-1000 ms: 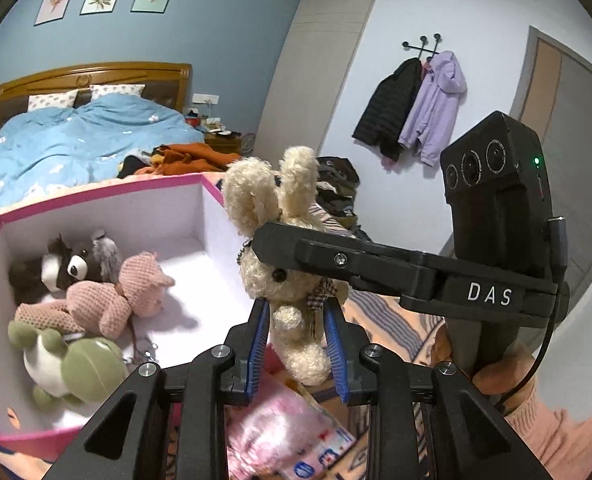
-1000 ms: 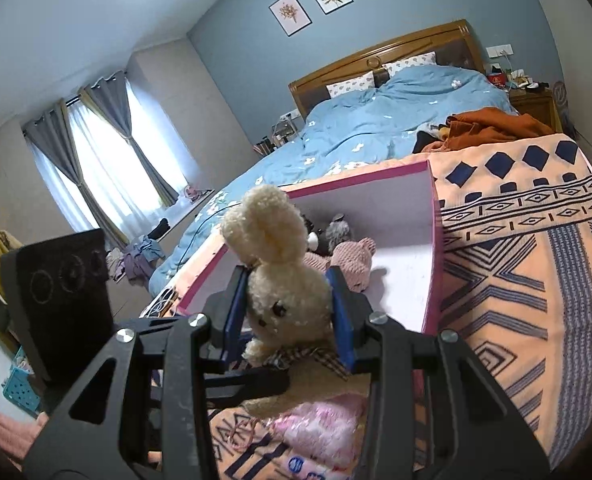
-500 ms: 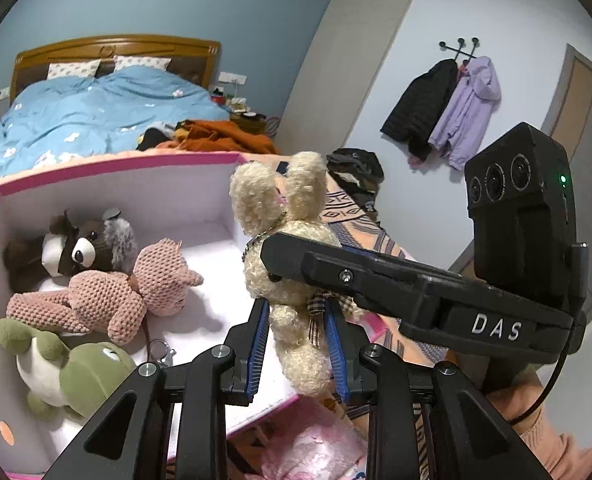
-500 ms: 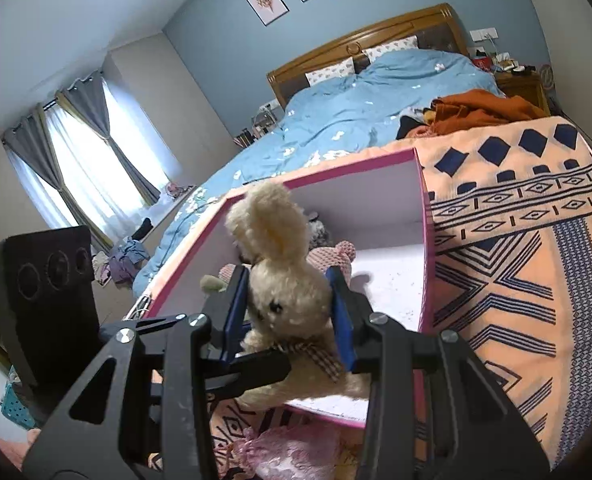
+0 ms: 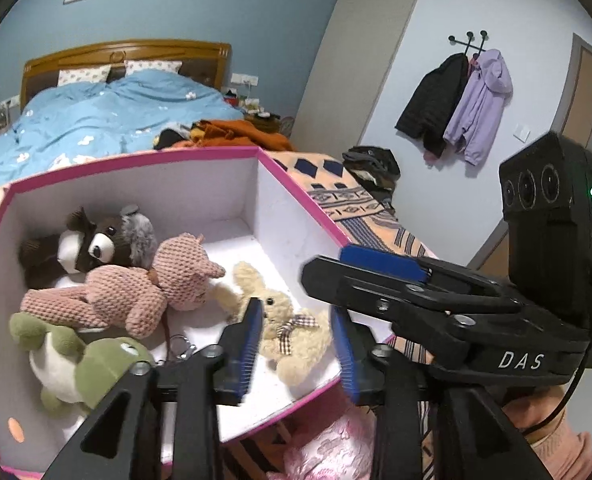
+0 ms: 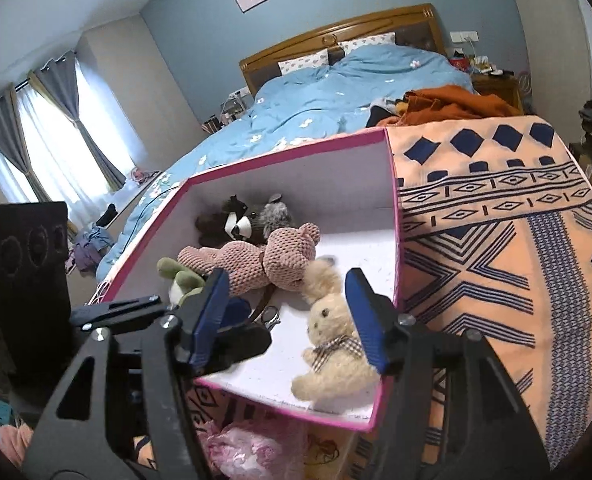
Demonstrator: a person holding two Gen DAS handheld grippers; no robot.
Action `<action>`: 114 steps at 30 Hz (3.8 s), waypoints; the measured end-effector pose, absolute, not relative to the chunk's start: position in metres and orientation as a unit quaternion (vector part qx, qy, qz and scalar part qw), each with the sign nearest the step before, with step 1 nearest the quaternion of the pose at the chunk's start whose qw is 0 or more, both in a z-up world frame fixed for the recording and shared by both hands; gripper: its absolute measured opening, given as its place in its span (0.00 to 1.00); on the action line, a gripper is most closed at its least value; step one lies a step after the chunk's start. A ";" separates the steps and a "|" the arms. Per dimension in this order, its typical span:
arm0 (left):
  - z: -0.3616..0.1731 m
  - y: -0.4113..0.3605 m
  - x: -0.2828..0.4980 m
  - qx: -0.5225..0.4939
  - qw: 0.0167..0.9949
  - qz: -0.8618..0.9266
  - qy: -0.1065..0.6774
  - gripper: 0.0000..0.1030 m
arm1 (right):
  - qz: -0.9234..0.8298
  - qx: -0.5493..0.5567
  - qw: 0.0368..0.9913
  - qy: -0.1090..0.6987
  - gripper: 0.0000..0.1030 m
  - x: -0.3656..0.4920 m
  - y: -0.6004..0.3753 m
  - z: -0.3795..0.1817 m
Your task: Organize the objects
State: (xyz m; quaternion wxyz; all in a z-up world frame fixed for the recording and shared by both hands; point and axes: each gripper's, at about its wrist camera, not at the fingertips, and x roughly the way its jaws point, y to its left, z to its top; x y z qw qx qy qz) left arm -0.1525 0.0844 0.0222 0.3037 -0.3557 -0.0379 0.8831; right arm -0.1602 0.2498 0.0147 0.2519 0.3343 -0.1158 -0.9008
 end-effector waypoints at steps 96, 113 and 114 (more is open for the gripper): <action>-0.003 0.037 -0.036 -0.355 0.345 0.866 -0.074 0.42 | -0.877 0.350 0.313 -0.101 0.46 -0.049 0.247 -0.018; 0.045 0.030 -0.038 -0.303 0.351 0.884 -0.066 0.42 | -0.892 0.294 0.332 -0.087 0.46 -0.043 0.245 0.029; 0.049 0.030 -0.039 -0.297 0.350 0.886 -0.061 0.42 | -0.893 0.290 0.333 -0.085 0.46 -0.043 0.245 0.032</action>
